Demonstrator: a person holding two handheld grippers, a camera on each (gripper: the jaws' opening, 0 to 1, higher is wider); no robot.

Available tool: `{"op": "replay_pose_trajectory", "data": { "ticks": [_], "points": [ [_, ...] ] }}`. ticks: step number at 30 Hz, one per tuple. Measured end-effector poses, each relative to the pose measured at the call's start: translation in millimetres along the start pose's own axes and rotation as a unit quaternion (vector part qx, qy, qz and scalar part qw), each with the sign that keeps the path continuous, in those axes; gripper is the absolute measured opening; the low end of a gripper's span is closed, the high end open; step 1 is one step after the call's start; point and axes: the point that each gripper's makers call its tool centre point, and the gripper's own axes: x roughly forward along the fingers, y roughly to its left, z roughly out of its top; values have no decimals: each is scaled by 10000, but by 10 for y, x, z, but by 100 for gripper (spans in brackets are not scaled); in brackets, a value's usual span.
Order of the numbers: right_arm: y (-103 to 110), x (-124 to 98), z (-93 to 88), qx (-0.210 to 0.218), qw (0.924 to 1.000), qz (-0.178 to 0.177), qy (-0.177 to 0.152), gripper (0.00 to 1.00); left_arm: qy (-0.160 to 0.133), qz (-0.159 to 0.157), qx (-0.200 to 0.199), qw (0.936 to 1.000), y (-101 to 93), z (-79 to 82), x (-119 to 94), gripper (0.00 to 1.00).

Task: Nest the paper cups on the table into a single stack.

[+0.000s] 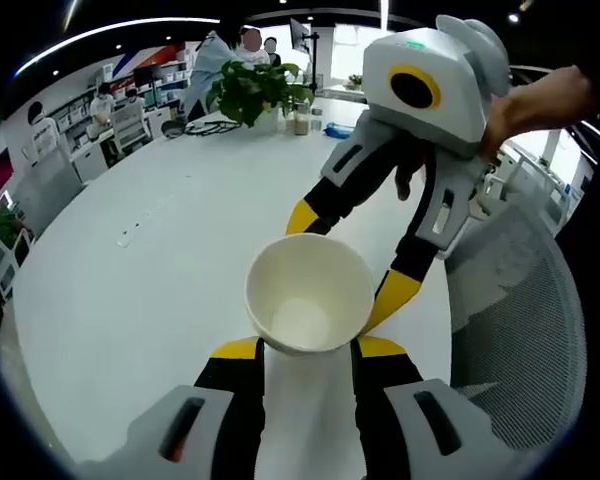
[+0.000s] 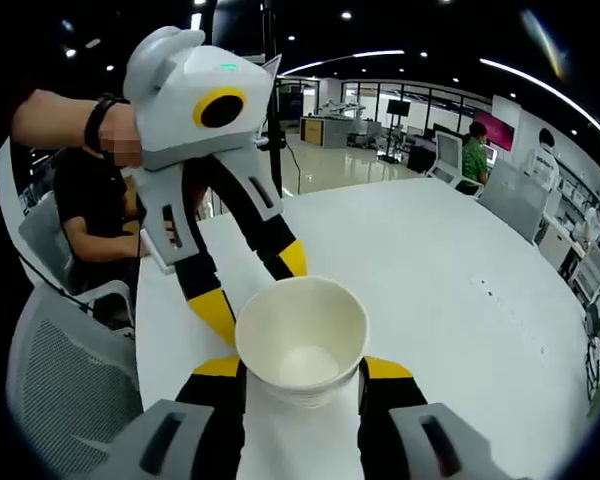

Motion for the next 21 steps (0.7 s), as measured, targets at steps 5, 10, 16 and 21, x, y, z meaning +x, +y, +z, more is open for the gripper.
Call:
{"op": "replay_pose_trajectory", "data": {
  "ticks": [5,10,16,21],
  "points": [
    [-109,144,-63,228,9997,36,10,43,90,50,-106,9999,88,-59,46,31],
    [-117,214,-121,380,9992,92,31,43,155,69,-202,9997,75,-102,50,30],
    [-159,274,-149,427,9990,143,32,43,114,103,-295,9994,68,-110,67,29],
    [-118,226,-131,414,9990,184,16,43,124,79,-256,9996,72,-115,71,29]
  ]
}}
